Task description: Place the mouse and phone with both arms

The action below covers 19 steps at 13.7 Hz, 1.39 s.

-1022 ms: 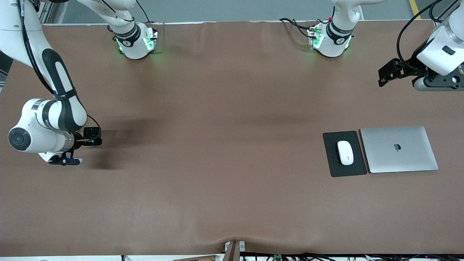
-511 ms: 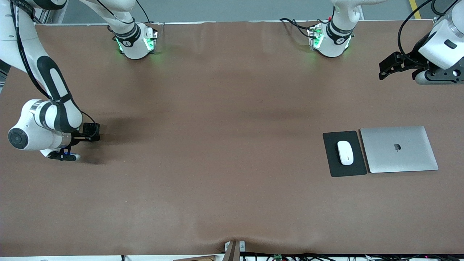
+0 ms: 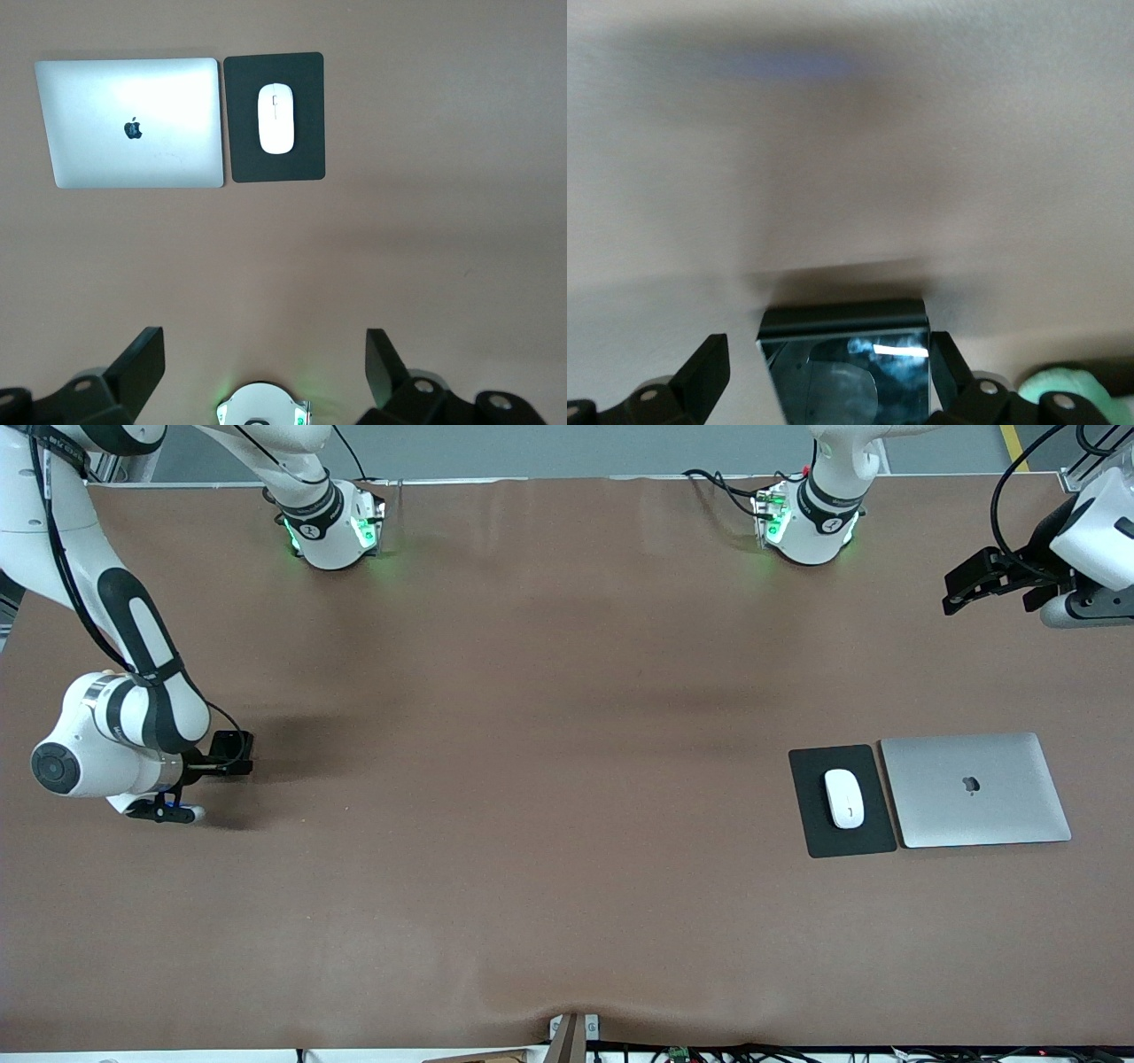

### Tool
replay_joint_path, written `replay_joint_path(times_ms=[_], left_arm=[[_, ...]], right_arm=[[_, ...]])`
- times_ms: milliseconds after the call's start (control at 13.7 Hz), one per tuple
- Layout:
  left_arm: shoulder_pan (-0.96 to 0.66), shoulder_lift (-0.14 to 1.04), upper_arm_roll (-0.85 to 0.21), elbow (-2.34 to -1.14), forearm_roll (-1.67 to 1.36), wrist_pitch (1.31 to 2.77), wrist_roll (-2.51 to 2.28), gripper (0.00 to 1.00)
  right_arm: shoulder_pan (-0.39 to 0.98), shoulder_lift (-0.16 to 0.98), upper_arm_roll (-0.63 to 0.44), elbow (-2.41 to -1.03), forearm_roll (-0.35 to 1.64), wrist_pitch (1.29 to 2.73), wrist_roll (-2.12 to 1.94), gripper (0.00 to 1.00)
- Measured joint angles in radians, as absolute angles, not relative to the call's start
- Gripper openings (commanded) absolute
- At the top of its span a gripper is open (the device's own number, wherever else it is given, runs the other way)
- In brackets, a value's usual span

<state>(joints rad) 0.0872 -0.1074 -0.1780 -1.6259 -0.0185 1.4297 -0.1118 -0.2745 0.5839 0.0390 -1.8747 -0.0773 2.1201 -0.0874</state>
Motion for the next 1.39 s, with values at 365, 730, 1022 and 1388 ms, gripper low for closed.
replay_joint_path(times_ms=[365,730,1022,1388], left_arm=[[0.087,-0.111,-0.181,-1.626,-0.014,1.43,-0.115,1.0],[0.087,-0.122,-0.19,-1.626,-0.014,1.431,-0.115,1.0],[0.087,-0.129,-0.192,-1.629,-0.014,1.43,-0.115,1.0],[0.088,-0.137,-0.191,-1.631,-0.013,1.432,-0.115,1.0]], right_arm=[[-0.133,0.526,0.053,-1.671,-0.078,1.766,-0.075,1.0],[-0.04,0.388,0.055,-1.615,-0.078,1.657,0.042,1.0],[0.002,0.221,0.054,-1.614,-0.069,1.633,0.091,1.0],[-0.006,0.039,0.04,-1.612,-0.044,1.551,0.091,1.0]])
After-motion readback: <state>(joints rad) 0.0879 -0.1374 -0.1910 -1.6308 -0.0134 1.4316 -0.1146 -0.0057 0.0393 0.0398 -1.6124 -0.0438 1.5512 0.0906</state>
